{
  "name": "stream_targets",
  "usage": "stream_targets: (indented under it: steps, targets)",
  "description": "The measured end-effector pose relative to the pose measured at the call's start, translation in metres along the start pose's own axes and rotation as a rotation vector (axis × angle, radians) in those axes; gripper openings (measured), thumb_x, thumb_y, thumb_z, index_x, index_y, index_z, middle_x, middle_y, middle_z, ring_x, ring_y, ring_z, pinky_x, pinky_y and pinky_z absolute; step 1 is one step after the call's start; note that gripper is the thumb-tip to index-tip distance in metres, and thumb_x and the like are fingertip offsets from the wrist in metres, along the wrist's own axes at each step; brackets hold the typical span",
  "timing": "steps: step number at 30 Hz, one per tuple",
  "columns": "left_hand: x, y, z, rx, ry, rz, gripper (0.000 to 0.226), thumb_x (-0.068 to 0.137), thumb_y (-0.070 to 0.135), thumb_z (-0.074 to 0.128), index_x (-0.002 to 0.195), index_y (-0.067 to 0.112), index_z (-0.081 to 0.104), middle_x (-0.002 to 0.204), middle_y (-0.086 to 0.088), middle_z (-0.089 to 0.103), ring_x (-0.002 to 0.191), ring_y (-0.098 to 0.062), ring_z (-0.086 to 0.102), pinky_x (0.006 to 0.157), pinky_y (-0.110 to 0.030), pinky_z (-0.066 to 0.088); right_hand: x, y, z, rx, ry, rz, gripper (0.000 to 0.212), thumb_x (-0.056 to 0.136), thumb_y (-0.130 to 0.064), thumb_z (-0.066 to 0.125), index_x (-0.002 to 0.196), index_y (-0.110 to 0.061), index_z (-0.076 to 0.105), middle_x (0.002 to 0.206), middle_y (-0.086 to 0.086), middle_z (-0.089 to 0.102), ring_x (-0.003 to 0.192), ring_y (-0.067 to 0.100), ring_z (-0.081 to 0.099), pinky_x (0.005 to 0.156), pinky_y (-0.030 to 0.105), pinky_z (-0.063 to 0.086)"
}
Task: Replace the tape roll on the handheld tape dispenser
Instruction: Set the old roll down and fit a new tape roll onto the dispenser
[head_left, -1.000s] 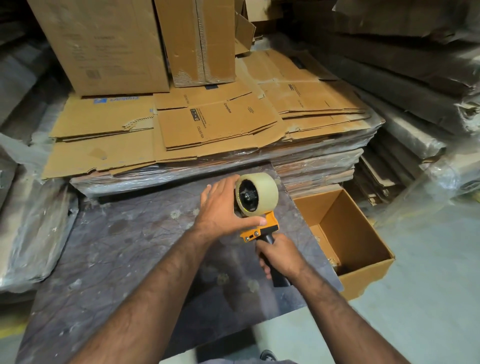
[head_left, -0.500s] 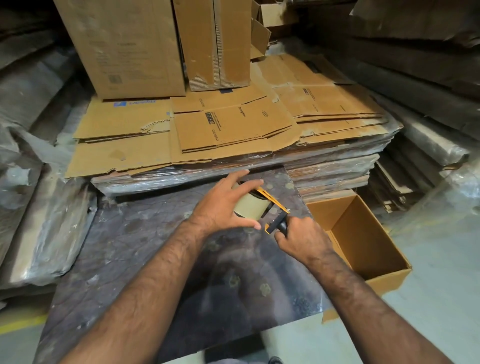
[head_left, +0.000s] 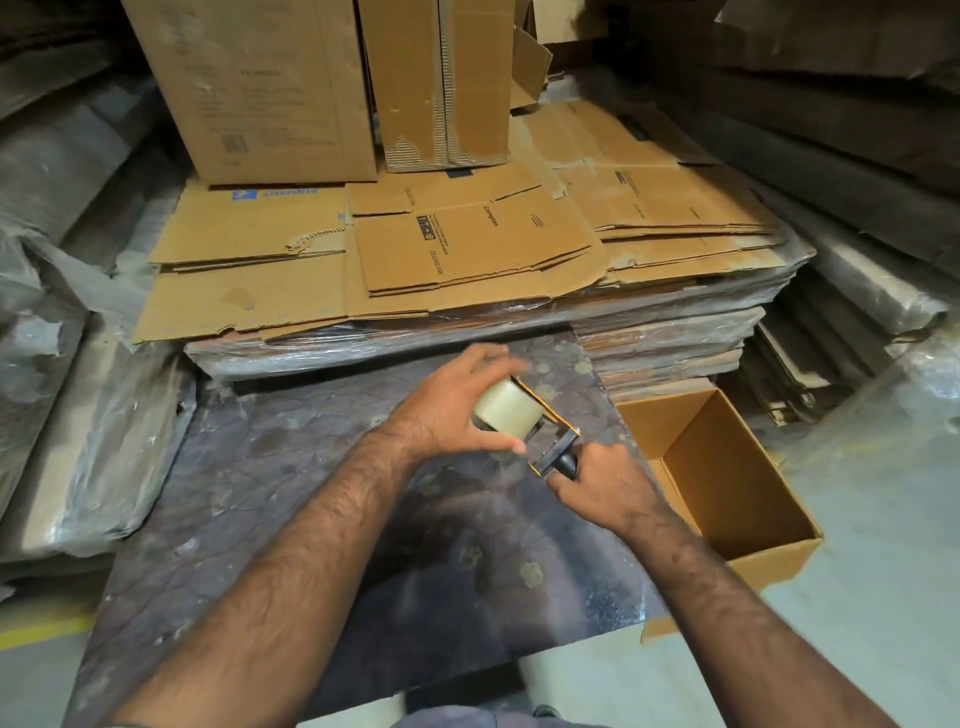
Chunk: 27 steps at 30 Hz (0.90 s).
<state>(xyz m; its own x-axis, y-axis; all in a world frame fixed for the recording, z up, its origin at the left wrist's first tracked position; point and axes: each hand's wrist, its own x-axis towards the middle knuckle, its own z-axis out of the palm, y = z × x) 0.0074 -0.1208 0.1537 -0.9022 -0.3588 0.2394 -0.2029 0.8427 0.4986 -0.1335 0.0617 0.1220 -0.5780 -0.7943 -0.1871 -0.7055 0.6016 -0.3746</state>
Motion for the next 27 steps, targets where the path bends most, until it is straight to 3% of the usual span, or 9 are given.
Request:
stream_targets:
  steps: [3,5,9,12,18,21,23,25,27]
  targets:
    - [0.001,0.010,-0.009,-0.260,0.179,-0.157,0.111,0.055,0.058,0.091,0.147,0.049,0.029,0.152,0.009,0.030,0.133,-0.013,0.045,0.102,-0.039,0.051,-0.007,-0.001,0.013,0.505,-0.208,0.077,0.020,0.088,-0.023,0.060,0.076,-0.006,0.060,0.055,0.008,0.066,0.039,0.025,0.059,0.044,0.027,0.047]
    - [-0.003,0.013,-0.010,-0.387,0.285,-0.245,0.108,0.056,0.053,0.093,0.144,0.050,0.031,0.148,0.014,0.037,0.128,-0.006,0.049,0.091,-0.028,0.053,-0.014,-0.003,0.019,0.750,-0.287,0.136,0.017,0.088,-0.012,0.057,0.074,-0.004,0.060,0.052,0.008,0.059,0.036,0.023,0.051,0.041,0.028,0.047]
    - [-0.027,0.007,0.021,-0.481,0.465,-0.438,0.060,0.070,0.059,0.080,0.121,0.037,0.056,0.125,0.014,0.059,0.113,-0.007,0.059,0.080,-0.033,0.056,-0.020,-0.003,0.027,1.055,-0.355,0.165,0.018,0.083,-0.006,0.055,0.067,-0.001,0.061,0.056,0.015,0.054,0.041,0.026,0.045,0.042,0.030,0.045]
    - [-0.046,0.004,0.046,-0.327,0.560,-0.426,0.042,0.073,0.051,0.076,0.107,0.030,0.065,0.110,0.014,0.059,0.105,-0.010,0.057,0.087,-0.040,0.052,-0.023,-0.001,0.030,1.237,-0.408,0.197,0.021,0.082,-0.007,0.053,0.063,-0.005,0.060,0.057,0.015,0.050,0.041,0.025,0.042,0.040,0.029,0.043]
    - [-0.045,0.022,0.050,-0.197,0.532,-0.382,0.030,0.072,0.042,0.084,0.098,0.031,0.072,0.154,0.001,0.036,0.144,-0.021,0.029,0.110,-0.038,0.027,-0.026,-0.004,0.033,1.512,-0.539,0.196,0.011,0.075,-0.011,0.054,0.066,-0.006,0.055,0.058,0.008,0.046,0.037,0.017,0.041,0.037,0.028,0.041]
    - [-0.040,0.027,0.043,-0.186,0.486,-0.312,0.023,0.073,0.043,0.081,0.094,0.034,0.074,0.165,0.000,0.023,0.155,-0.021,0.007,0.116,-0.056,0.020,-0.027,-0.007,0.037,1.524,-0.534,0.165,0.010,0.071,-0.013,0.056,0.065,-0.006,0.055,0.057,0.007,0.046,0.038,0.017,0.041,0.038,0.028,0.042]
    - [-0.036,0.036,0.040,-0.146,0.413,-0.299,0.017,0.075,0.042,0.080,0.090,0.037,0.075,0.167,0.002,0.019,0.156,-0.017,-0.003,0.111,-0.064,0.019,-0.028,-0.007,0.038,1.491,-0.510,0.144,0.012,0.071,-0.015,0.056,0.063,-0.007,0.056,0.058,0.009,0.045,0.039,0.018,0.040,0.039,0.029,0.042]
    - [-0.031,0.047,0.038,-0.097,0.329,-0.403,0.012,0.076,0.046,0.079,0.083,0.037,0.075,0.168,0.000,0.015,0.155,-0.015,-0.009,0.111,-0.062,0.018,-0.029,-0.009,0.039,1.459,-0.486,0.135,0.012,0.070,-0.016,0.057,0.061,-0.007,0.058,0.059,0.010,0.046,0.040,0.019,0.040,0.040,0.029,0.042]
    - [-0.024,0.053,0.037,-0.034,0.242,-0.553,0.022,0.075,0.055,0.076,0.084,0.035,0.077,0.169,-0.003,0.010,0.155,-0.016,-0.014,0.113,-0.059,0.017,-0.029,-0.011,0.039,1.446,-0.472,0.128,0.011,0.069,-0.015,0.058,0.061,-0.008,0.059,0.060,0.011,0.047,0.040,0.020,0.040,0.040,0.029,0.042]
